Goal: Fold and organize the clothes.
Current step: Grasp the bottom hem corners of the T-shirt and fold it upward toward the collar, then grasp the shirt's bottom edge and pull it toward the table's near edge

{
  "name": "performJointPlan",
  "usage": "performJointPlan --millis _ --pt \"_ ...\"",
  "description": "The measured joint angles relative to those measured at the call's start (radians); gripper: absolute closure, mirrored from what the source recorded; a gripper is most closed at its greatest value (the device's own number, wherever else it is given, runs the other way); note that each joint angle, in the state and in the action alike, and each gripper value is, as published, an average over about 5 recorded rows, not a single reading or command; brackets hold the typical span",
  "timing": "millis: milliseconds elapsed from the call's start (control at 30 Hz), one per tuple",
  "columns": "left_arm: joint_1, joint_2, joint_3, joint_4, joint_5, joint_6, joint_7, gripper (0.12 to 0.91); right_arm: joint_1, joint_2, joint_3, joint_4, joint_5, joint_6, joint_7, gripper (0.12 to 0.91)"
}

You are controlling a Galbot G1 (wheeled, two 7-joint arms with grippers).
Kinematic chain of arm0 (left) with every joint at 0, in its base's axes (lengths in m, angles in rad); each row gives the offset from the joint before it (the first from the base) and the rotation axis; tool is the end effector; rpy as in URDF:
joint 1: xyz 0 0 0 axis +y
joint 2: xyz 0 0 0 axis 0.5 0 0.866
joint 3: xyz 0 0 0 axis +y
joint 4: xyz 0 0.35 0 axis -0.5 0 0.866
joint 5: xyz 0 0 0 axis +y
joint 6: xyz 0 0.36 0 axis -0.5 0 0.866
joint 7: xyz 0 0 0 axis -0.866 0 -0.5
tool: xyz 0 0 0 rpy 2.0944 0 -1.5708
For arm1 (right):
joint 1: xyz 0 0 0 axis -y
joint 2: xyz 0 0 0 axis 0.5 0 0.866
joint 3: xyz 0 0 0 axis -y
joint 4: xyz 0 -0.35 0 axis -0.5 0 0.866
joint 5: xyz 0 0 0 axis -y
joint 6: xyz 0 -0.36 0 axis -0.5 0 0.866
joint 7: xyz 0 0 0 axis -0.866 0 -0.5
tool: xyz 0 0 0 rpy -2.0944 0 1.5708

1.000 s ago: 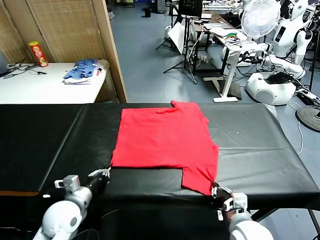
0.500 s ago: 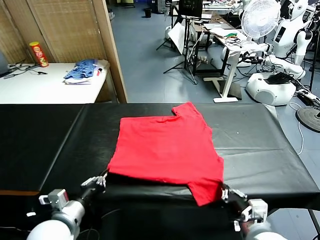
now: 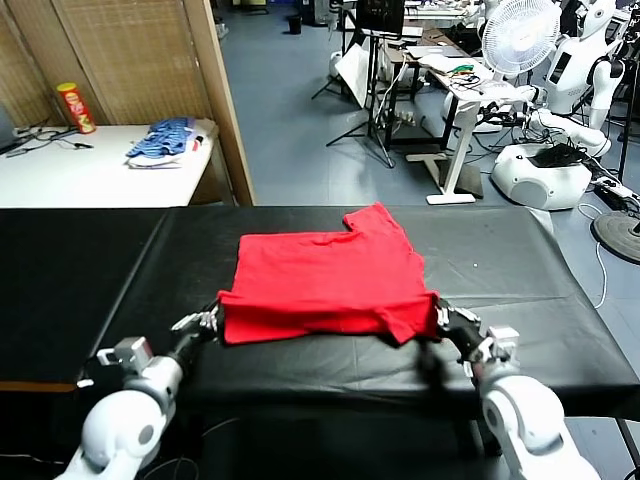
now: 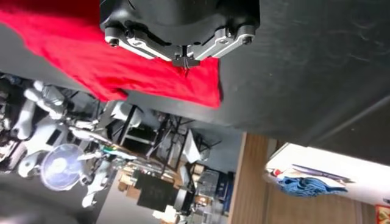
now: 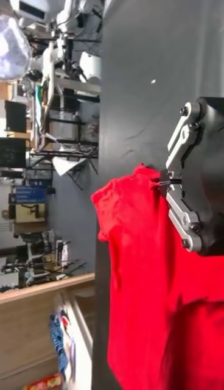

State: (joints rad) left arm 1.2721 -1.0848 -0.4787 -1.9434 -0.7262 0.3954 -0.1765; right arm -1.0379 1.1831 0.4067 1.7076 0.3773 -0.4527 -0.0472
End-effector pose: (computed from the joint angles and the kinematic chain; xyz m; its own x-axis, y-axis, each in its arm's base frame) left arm 0.2818 0.0890 -0.2703 -0.9352 0.1262 0.3310 0.0596 0.9771 -0.2043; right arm 0.3569 -0.0753 -0.2910 -0.9159 -0.1908 0.3531 -0.2017 0.9794 0.0062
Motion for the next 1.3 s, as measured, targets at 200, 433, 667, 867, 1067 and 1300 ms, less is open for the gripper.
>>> performJointPlan --millis 200,433,667,867,1067,1300 --pt "-0.065 0.001 0.039 0.086 0.051 0.008 0.014 0.897 -0.040 -0.042 0.015 0.069 0.048 -0.047 -0.003 0.663" --pt "-0.031 0.012 0.031 0.062 0.058 0.019 0.023 0.612 -0.174 -0.071 0.068 0.214 0.029 -0.066 0.023 0.300" --pt "0.039 0.011 0.029 -0.001 0.035 0.042 0.020 0.277 -0.246 -0.059 0.078 0.235 0.004 -0.062 0.018 0.271" --pt "0.059 0.001 0.029 -0.004 0.001 0.057 0.013 0.251 -0.256 -0.049 0.072 0.216 -0.022 -0.051 0.009 0.496" --pt "0.071 0.001 0.028 0.007 -0.010 0.061 0.016 0.521 -0.270 -0.050 0.072 0.223 -0.026 -0.051 0.028 0.812" --pt "0.095 0.021 0.022 -0.006 0.035 0.060 0.011 0.879 -0.321 -0.056 0.098 0.286 -0.003 -0.061 0.056 0.902"
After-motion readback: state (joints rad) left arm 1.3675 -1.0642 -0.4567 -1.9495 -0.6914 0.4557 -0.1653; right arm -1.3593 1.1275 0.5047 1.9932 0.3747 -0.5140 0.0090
